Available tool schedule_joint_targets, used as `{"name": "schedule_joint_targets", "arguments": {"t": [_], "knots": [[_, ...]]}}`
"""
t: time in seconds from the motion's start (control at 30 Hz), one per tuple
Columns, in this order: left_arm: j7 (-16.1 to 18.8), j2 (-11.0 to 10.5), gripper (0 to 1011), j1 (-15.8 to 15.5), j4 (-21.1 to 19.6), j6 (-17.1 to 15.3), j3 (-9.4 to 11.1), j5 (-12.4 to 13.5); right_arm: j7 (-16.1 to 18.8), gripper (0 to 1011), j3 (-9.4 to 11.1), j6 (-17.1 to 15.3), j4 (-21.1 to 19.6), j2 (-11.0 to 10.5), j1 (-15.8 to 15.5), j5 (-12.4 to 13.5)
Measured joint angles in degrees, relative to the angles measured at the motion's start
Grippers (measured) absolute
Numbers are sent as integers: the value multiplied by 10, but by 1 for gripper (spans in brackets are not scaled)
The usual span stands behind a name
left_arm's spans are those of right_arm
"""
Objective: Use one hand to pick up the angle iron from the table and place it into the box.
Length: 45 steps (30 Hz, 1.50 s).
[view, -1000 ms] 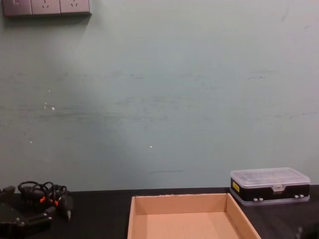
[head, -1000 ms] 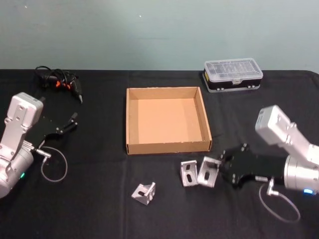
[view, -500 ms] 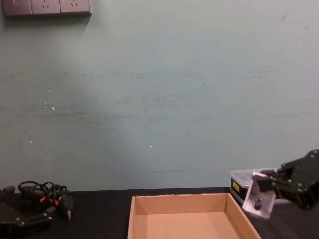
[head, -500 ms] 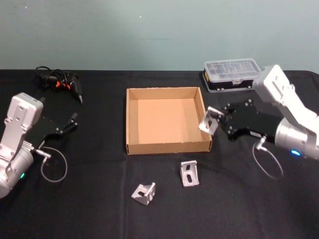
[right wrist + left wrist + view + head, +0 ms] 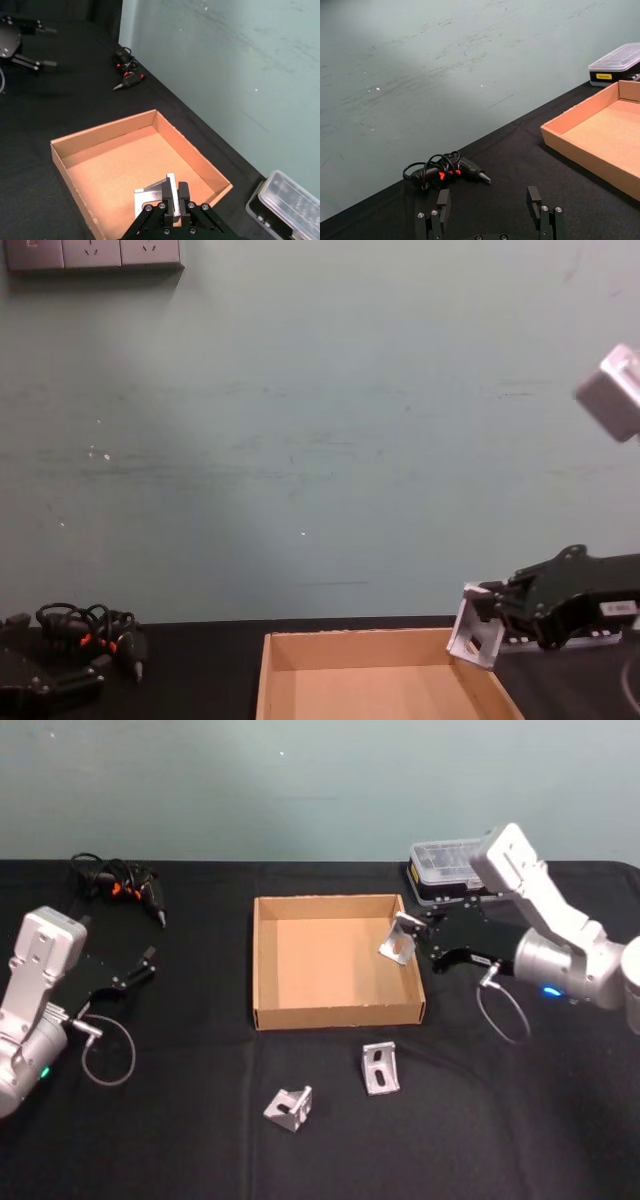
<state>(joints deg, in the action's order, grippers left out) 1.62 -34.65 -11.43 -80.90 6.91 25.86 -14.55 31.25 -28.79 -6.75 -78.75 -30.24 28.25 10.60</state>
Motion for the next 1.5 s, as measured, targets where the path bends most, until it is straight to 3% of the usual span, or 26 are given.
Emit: {"name": "schedule_joint_targets", "arguments": {"t": [0.53, 1.0, 1.13, 1.2, 1.27, 1.5], "knots": [[0, 0, 1000, 0, 0, 0, 0, 0, 41, 80, -42, 14, 113, 52, 58, -36], [0, 0, 1000, 0, 0, 0, 0, 0, 53, 84, -53, 21, 149, 68, 75, -48], [0, 0, 1000, 0, 0, 0, 0, 0, 56, 169, -54, 23, 151, 68, 77, -50], [0, 0, 1000, 0, 0, 0, 0, 0, 56, 272, -54, 25, 150, 68, 76, -50], [0, 0, 1000, 0, 0, 0, 0, 0, 55, 289, -52, 26, 147, 67, 75, -50], [0, 0, 1000, 0, 0, 0, 0, 0, 40, 533, -29, 26, 100, 48, 50, -37]]}}
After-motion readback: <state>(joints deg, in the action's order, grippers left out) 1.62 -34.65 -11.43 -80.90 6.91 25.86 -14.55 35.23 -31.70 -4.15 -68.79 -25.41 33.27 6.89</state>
